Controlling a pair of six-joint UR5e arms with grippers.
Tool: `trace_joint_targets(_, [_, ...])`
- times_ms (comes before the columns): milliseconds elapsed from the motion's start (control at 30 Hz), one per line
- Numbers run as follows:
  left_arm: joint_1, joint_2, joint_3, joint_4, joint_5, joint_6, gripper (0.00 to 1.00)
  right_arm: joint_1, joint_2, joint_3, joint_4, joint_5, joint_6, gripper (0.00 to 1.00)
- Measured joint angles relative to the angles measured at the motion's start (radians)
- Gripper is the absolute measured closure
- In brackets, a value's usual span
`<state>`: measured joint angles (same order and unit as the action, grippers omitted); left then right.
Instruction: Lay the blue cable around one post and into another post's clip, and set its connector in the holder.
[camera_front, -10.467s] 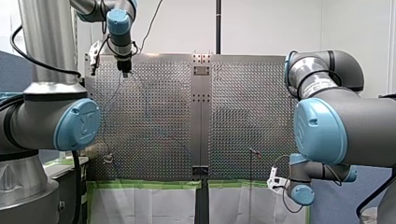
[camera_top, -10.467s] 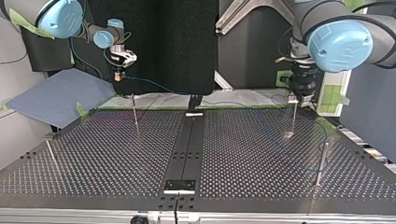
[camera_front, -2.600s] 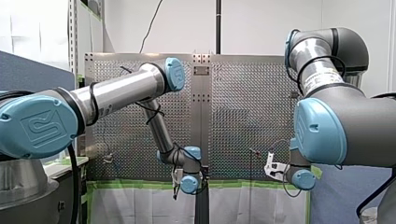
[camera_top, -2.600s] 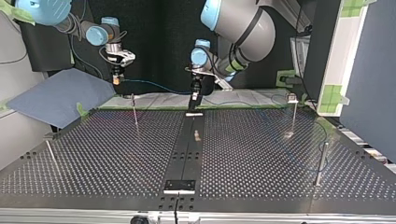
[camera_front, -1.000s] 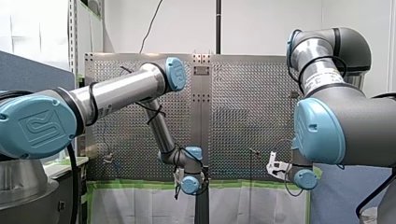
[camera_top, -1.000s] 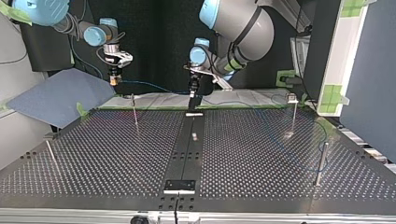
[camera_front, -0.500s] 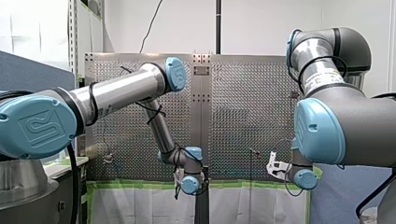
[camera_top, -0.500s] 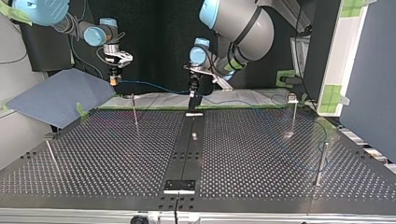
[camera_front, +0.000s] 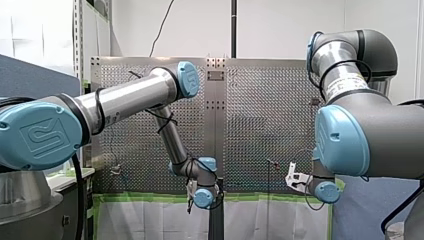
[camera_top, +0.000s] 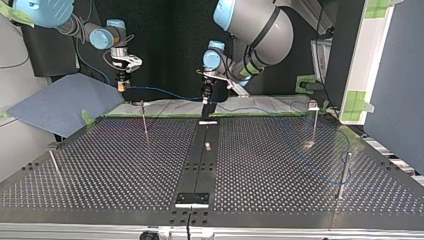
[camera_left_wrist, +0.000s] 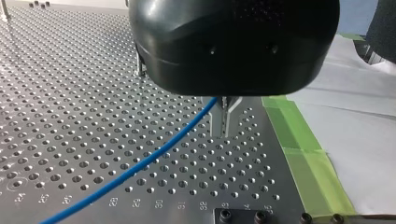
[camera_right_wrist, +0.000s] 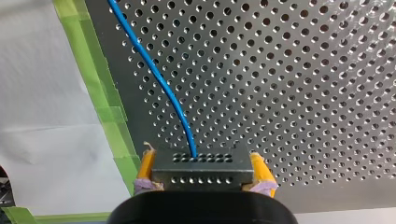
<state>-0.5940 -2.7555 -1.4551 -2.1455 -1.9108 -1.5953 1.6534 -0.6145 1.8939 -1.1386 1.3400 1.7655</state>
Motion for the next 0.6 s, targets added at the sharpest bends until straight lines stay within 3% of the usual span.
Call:
trace_joint_targets(67, [0.0, 0.0, 0.0, -0.002, 0.005, 0.0, 0.7, 0.0, 0.0, -0.001, -0.001, -0.001, 0.001, 1.0])
trace_joint_targets(100, [0.0, 0.0, 0.0, -0.004, 0.008, 0.0, 0.7, -0.001, 0.0, -0.001, -0.001, -0.001, 0.002, 1.0])
trace_joint_targets(167, [0.0, 0.0, 0.0, -0.008, 0.017, -0.001, 0.56, -0.002, 0.0, -0.001, -0.002, -0.001, 0.004, 1.0])
trace_joint_targets(200, [0.0, 0.0, 0.0, -0.01, 0.02, -0.001, 0.56, -0.003, 0.0, -0.001, -0.003, -0.002, 0.005, 1.0])
trace_joint_targets(267, [0.0, 0.0, 0.0, -0.013, 0.024, -0.002, 0.46, -0.004, 0.0, -0.001, -0.005, -0.002, 0.006, 1.0])
trace_joint_targets(600, [0.0, 0.0, 0.0, -0.015, 0.026, -0.008, 0.51, -0.006, 0.0, -0.002, -0.003, -0.001, 0.005, 1.0])
